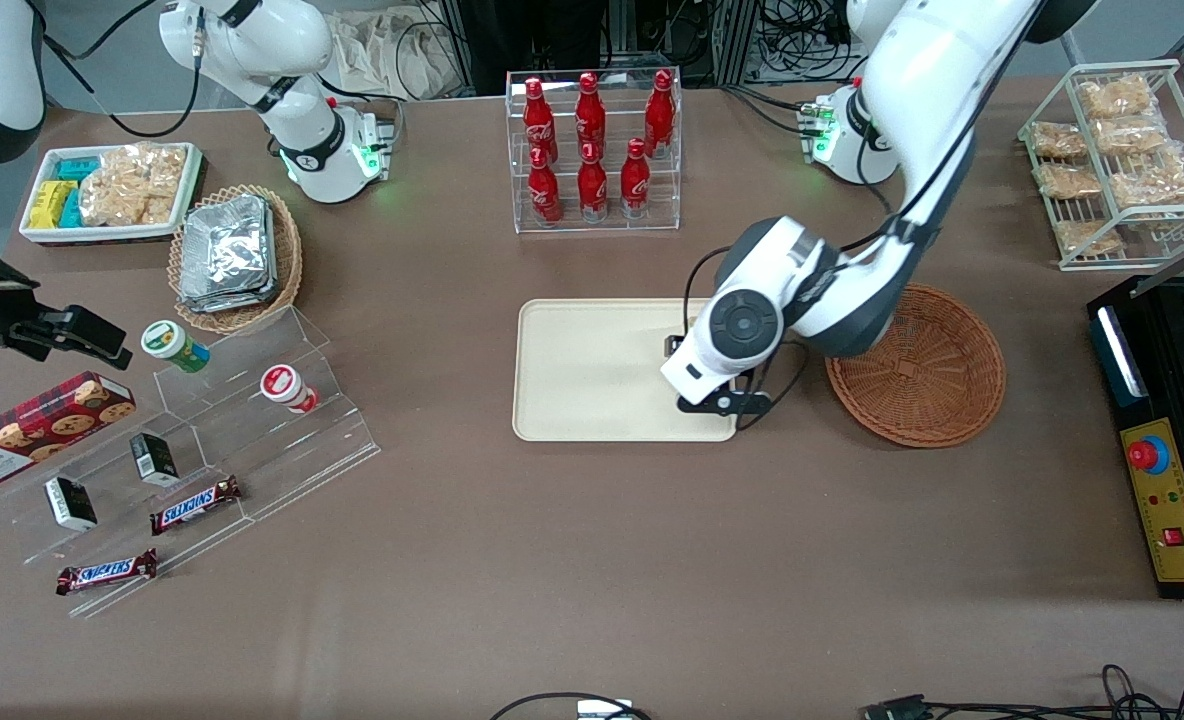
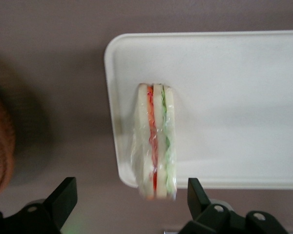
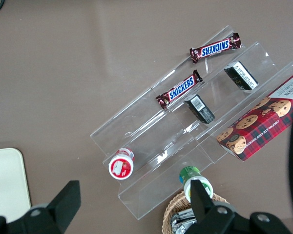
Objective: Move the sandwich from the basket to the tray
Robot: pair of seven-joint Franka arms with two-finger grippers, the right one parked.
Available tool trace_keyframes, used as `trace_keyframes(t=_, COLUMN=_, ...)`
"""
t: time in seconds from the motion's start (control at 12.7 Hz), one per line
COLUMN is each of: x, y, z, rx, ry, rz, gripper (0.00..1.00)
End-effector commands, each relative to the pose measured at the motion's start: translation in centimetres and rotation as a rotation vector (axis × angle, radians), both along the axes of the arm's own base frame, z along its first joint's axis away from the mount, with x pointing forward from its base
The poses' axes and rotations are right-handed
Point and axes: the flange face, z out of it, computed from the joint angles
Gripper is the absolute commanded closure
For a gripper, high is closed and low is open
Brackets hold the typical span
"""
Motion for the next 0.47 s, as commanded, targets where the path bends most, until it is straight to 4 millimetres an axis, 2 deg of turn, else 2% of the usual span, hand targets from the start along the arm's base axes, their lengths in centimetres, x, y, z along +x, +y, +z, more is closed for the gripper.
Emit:
trace_keyframes(t=0.0, x=-1.3, y=2.2, z=8.6, rx=-0.002, ry=-0.040, rz=0.007, gripper=0.00)
trace_keyframes(t=0.08, x=-1.5, y=4.1, z=11.3, rx=0.014, ry=-0.054, rz=0.021, gripper=0.00)
trace_keyframes(t=0.24, x=-1.2, y=9.1, z=15.5, rx=0.031, ry=-0.090, rz=0.029, gripper=0.00)
trace_keyframes(t=0.39, x=-0.7, y=16.2, z=18.5, rx=0.032, ry=-0.129, rz=0.067, gripper=0.00)
